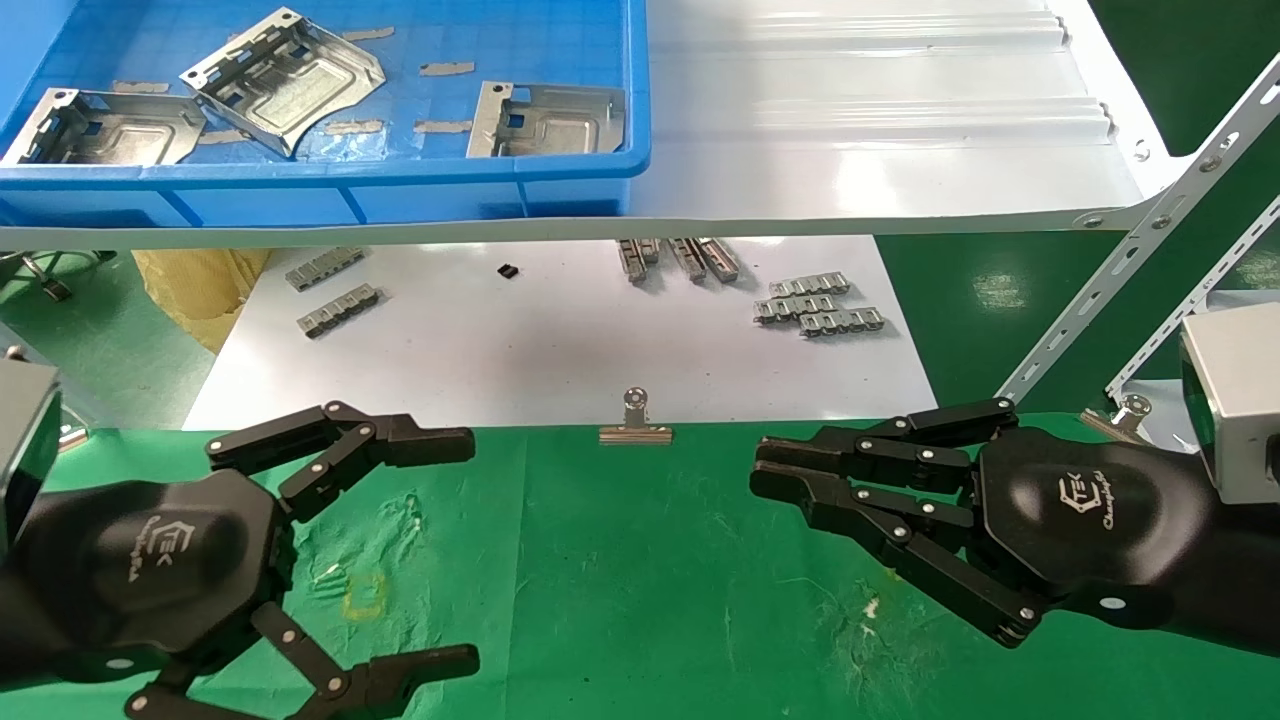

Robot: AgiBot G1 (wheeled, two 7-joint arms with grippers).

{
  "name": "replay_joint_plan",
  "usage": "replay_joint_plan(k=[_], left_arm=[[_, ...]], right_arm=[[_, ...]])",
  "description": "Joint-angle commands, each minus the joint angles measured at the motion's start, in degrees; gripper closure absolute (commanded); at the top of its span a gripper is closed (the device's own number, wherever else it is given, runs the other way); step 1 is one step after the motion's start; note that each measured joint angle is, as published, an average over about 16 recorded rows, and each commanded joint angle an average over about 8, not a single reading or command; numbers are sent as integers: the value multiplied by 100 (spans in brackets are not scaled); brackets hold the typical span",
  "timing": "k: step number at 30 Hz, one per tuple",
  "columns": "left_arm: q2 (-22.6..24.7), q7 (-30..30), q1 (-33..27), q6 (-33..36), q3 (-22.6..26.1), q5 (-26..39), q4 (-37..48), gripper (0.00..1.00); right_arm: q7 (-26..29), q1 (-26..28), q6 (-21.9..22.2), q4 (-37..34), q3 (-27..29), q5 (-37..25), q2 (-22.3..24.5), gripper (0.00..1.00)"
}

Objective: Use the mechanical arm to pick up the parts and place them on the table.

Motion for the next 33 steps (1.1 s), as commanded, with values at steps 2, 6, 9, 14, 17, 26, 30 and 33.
replay_joint_plan(k=[2, 6, 9, 14, 17, 26, 30, 33], left_arm=[[0, 0, 0, 0, 0, 0, 0, 0], [0, 0, 0, 0, 0, 0, 0, 0], [0, 0, 0, 0, 0, 0, 0, 0], [-1, 0, 0, -2, -2, -1, -4, 0], [3, 14, -32, -21, -14, 4, -3, 0], [308, -67, -1332, -552, 54, 671, 410, 0], [756, -146, -2455, -802, 372, 1435, 1311, 0], [1200, -60, -3333, -1114, 634, 2078, 2369, 0]], right_arm=[[0, 0, 0, 0, 0, 0, 0, 100], [0, 0, 0, 0, 0, 0, 0, 100], [0, 0, 0, 0, 0, 0, 0, 100], [0, 0, 0, 0, 0, 0, 0, 100], [0, 0, 0, 0, 0, 0, 0, 81], [0, 0, 0, 0, 0, 0, 0, 0], [0, 0, 0, 0, 0, 0, 0, 0], [0, 0, 0, 0, 0, 0, 0, 0]])
